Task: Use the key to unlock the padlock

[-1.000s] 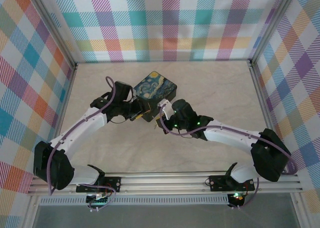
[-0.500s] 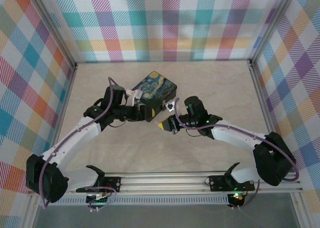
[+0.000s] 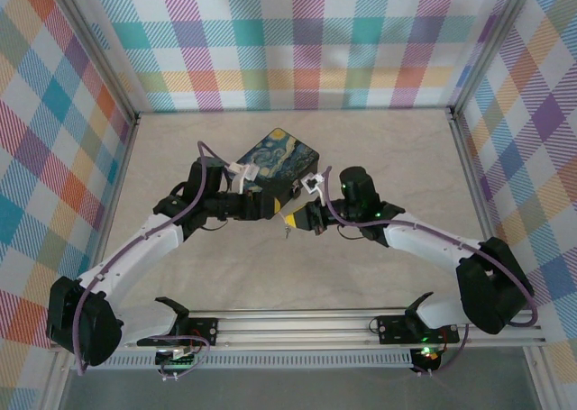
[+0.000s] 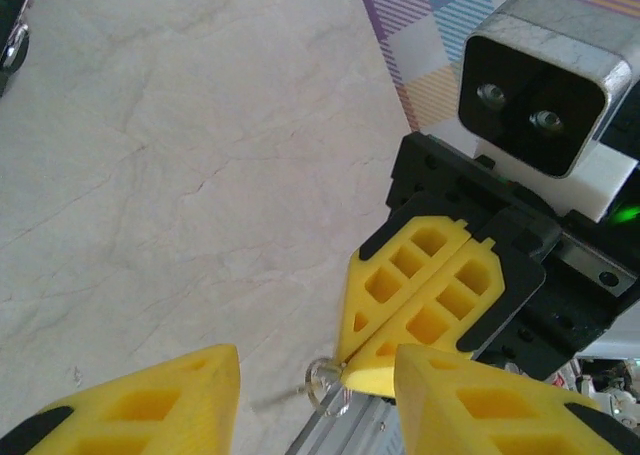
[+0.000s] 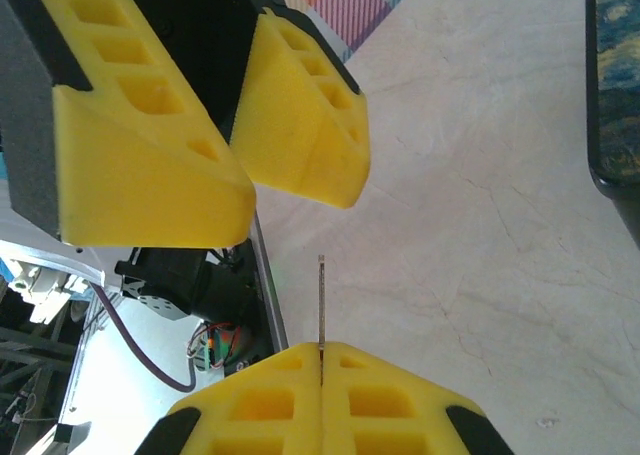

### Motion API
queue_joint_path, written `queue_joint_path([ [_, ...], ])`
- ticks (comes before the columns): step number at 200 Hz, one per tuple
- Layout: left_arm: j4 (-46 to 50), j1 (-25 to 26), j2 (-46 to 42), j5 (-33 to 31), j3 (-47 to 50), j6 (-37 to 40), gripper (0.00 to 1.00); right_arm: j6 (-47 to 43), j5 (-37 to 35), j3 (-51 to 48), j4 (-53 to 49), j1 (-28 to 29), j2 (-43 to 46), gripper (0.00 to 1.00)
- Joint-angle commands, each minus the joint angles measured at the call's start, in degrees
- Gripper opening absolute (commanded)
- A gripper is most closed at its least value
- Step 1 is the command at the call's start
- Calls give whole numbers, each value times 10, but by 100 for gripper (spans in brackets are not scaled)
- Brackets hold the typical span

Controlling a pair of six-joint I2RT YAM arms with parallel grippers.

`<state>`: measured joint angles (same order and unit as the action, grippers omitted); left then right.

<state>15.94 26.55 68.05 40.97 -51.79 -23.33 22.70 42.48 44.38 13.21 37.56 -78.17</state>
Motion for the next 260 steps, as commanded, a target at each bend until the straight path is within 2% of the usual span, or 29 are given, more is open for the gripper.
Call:
queue_joint_path([
  [1,-28,10,4,12,5,-8,40,15,29,22,37,-1,-13,0],
  [68,-20,18,23,5,-6,-9,34,15,23,24,44,-1,-19,0],
  [142,-26,25,25,3,-2,-15,17,34,23,21,68,-7,-36,0],
  [180,-41,25,24,7,3,-23,16,70,40,8,110,-23,-42,0],
  [220,-61,26,34,10,0,-39,3,86,53,14,106,-31,-50,0],
  [228,-63,26,37,6,0,-44,0,87,55,15,100,-33,-50,1],
  [260,-76,26,51,-27,5,-75,0,86,65,14,89,-37,-48,10],
])
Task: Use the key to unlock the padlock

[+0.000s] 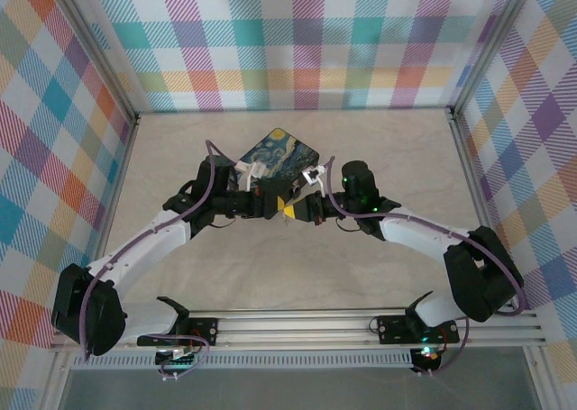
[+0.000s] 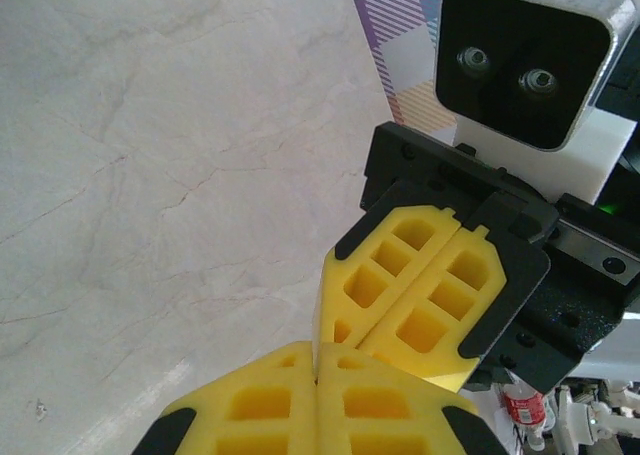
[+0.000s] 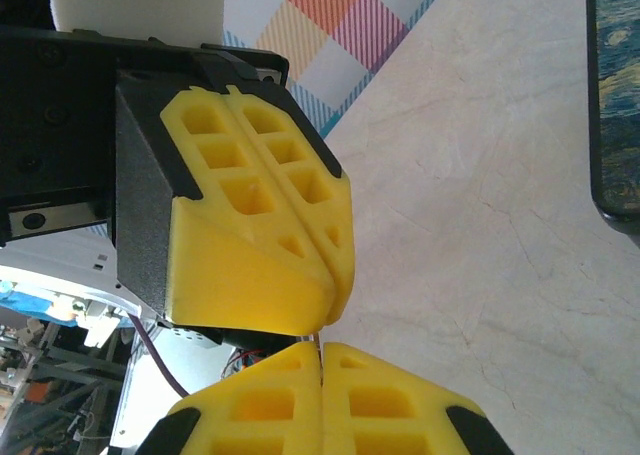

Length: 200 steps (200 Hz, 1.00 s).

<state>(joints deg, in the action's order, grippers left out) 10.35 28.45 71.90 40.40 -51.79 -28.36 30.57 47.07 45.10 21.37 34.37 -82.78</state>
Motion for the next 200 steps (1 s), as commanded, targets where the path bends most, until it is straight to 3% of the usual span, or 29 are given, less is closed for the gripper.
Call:
queue_joint_path([
  [1,-20,7,13,-22,6,-26,0,8,19,7,7,-5,-2,10],
  [28,-39,6,25,-44,9,-59,0,12,18,-2,7,-9,9,28],
  [75,-67,6,27,-51,12,-82,0,75,-37,-47,68,-12,36,38],
  [120,-85,4,18,-55,22,-92,0,187,-99,-84,144,-12,24,42],
  [200,-117,4,30,-39,24,-112,0,223,-92,-78,210,-11,-20,43],
])
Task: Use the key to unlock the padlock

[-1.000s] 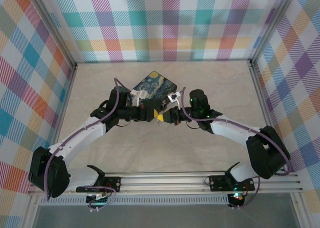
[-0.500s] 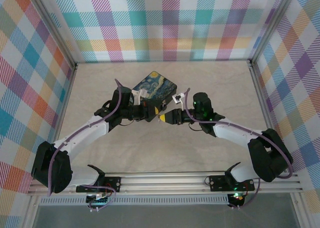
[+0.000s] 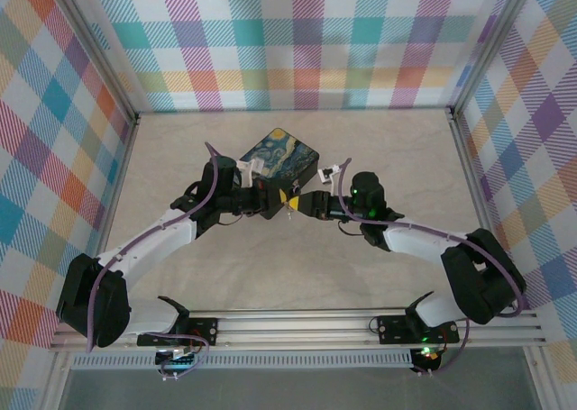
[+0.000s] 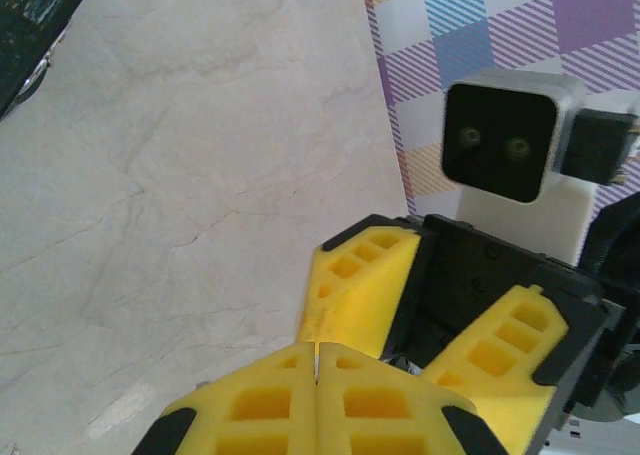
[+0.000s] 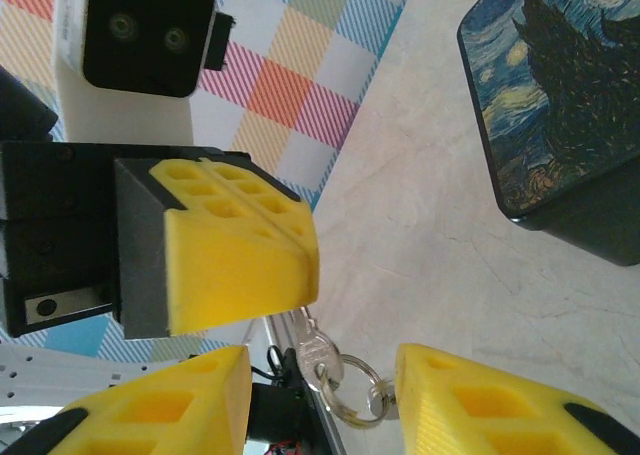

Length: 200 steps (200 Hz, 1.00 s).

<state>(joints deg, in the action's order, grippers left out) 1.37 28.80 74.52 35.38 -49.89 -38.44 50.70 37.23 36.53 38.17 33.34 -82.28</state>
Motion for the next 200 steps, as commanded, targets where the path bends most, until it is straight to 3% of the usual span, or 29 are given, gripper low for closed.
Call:
queue_joint_path([
  [1,-27,1,4,11,4,-11,0,22,7,7,43,-1,-25,43],
  [112,-28,-1,0,4,9,-13,0,88,28,-9,148,14,-56,27],
  [200,-40,-12,-16,6,14,-19,0,106,25,-28,158,18,-36,25],
])
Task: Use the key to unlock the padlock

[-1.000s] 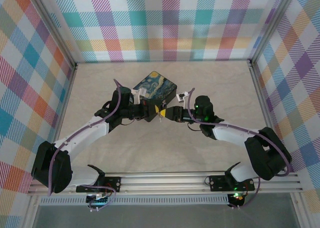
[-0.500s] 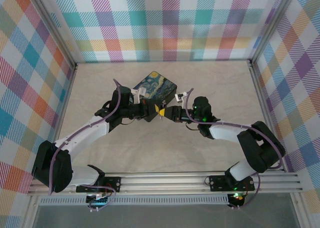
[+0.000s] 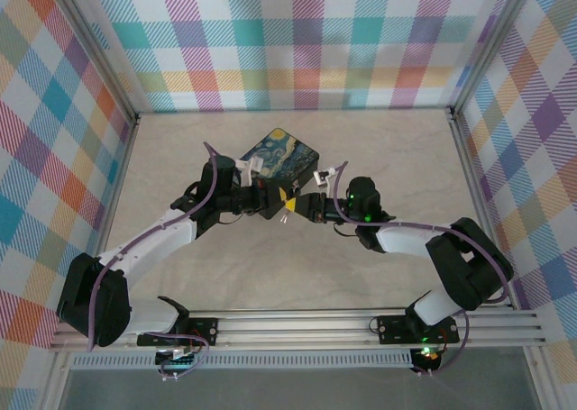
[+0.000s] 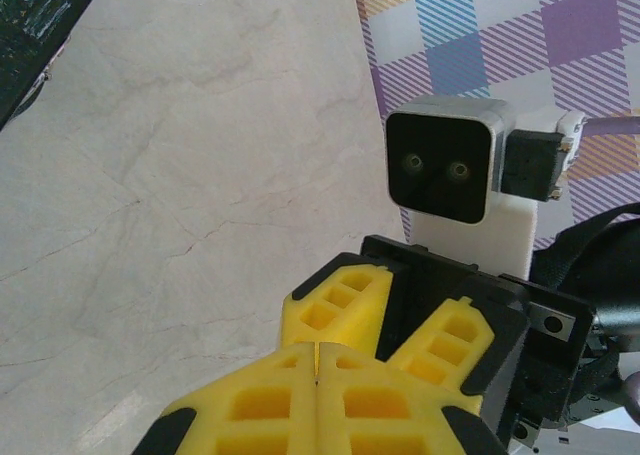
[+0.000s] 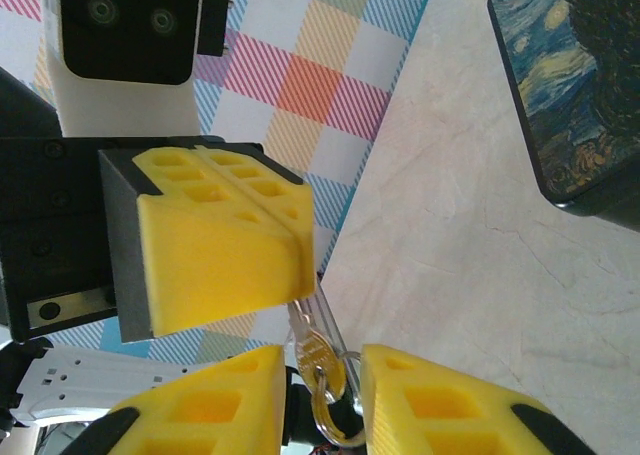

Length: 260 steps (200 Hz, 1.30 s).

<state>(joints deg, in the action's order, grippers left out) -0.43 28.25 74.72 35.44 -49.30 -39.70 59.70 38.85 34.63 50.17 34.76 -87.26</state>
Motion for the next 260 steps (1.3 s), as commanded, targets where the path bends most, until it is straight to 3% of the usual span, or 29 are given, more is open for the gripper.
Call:
queue_joint_path([
  [1,-22,-6,-18,5,8,-6,0,17,9,-8,39,4,14,25],
  [84,-42,-6,-21,13,17,-19,0,43,13,-2,88,5,10,18],
  [113,-48,-6,-19,16,16,-24,0,75,14,-8,155,5,-13,18],
  [143,-48,-6,-20,20,18,-24,0,80,8,-9,170,5,-29,9],
  [182,-42,-6,-19,19,19,-20,0,47,-6,-9,113,6,4,1],
  [205,-30,-6,-15,11,15,-14,0,9,-25,-3,24,5,42,0],
  [214,-13,-6,-13,1,8,-8,12,-13,-33,3,-30,5,59,0],
  [239,32,-6,-12,-24,-12,10,59,-70,-45,18,-163,4,94,0],
  [260,57,-6,-18,-44,-24,17,76,-107,-45,27,-249,-2,114,0],
])
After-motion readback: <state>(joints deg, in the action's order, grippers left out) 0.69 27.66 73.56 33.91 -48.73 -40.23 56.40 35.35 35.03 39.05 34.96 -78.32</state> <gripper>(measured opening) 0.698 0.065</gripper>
